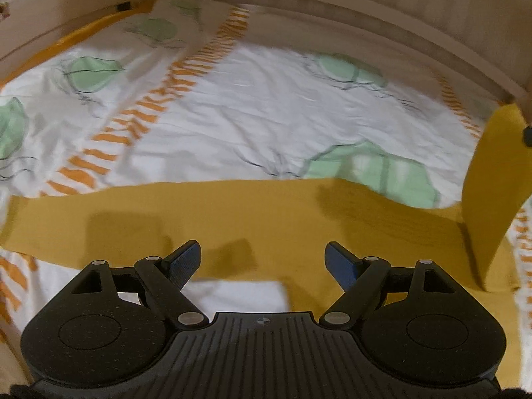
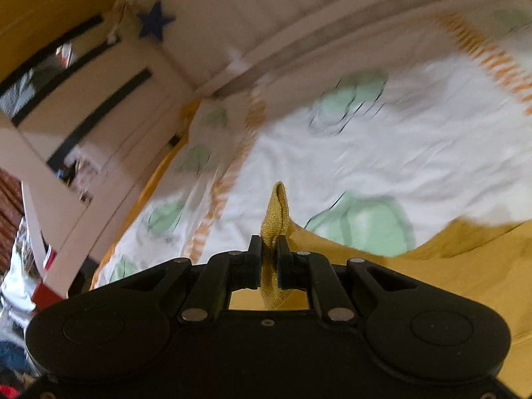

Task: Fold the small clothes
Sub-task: 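Lay the sleeve across the sweater back and open the right tool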

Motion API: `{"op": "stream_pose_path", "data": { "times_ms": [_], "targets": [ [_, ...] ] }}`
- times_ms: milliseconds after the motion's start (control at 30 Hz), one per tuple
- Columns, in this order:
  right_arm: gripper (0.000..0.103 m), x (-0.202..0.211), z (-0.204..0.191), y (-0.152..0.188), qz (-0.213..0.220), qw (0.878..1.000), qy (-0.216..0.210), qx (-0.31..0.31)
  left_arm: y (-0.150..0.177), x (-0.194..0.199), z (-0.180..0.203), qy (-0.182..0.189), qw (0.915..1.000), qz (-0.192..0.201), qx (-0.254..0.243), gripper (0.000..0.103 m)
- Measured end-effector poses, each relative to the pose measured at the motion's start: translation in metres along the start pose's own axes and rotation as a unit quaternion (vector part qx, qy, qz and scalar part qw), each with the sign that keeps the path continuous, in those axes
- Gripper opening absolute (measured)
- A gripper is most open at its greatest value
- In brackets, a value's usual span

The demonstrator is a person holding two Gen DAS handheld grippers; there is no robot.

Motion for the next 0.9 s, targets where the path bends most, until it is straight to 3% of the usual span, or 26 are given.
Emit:
{"op": "stream_pose_path", "data": {
  "times_ms": [100, 267, 467, 500, 567, 667, 800, 833, 900],
  "targets": [
    [0.015, -0.039, 0.002, 0.021, -0.029, 1.000, -0.005, 0.001, -0.003, -0.011, -0.010, -0.024, 0.9997, -0.002, -0.006, 0.081],
    [0.016, -0.091, 0.014, 0.058, -0.065, 0.998, -0.005, -0.003, -0.010, -0.017, -0.026, -0.024, 0.9993, -0.012, 0.025, 0.081],
    [0.016, -0.120, 0.023, 0.091, -0.091, 0.996, -0.018, -0.006, -0.013, -0.024, -0.023, -0.025, 0.9990, -0.018, 0.031, 0.081],
    [0.023, -0.124, 0.023, 0.096, -0.096, 0.995, -0.024, -0.003, -0.013, -0.025, -0.021, -0.024, 0.9990, -0.019, 0.032, 0.081],
    [0.024, -0.132, 0.022, 0.102, -0.107, 0.994, -0.032, 0.005, -0.014, -0.027, -0.018, -0.022, 0.9990, -0.020, 0.032, 0.081],
    [0.025, -0.126, 0.024, 0.104, -0.103, 0.994, -0.034, 0.025, -0.011, -0.032, -0.010, -0.020, 0.9991, -0.021, 0.031, 0.081],
    [0.027, -0.097, 0.042, 0.086, -0.079, 0.994, 0.004, 0.076, -0.003, -0.038, 0.011, 0.000, 0.9995, -0.031, 0.011, 0.081],
    [0.031, -0.088, 0.050, 0.079, -0.071, 0.994, 0.017, 0.085, -0.001, -0.039, 0.017, 0.004, 0.9995, -0.031, 0.003, 0.081],
    [0.052, -0.064, 0.072, 0.064, -0.055, 0.993, 0.044, 0.091, 0.005, -0.040, 0.033, 0.011, 0.9993, -0.028, -0.020, 0.081]
  ]
}}
Point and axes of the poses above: each gripper's, at about its wrist camera, not at the fingertips, and x roughly against the way its jaws point, z to its right, y to its underside, the point moved 4 cm from there along -x, roughly the way its jaws point, and after that the axes turned 15 degrees about -y, right-handed, at the moved point
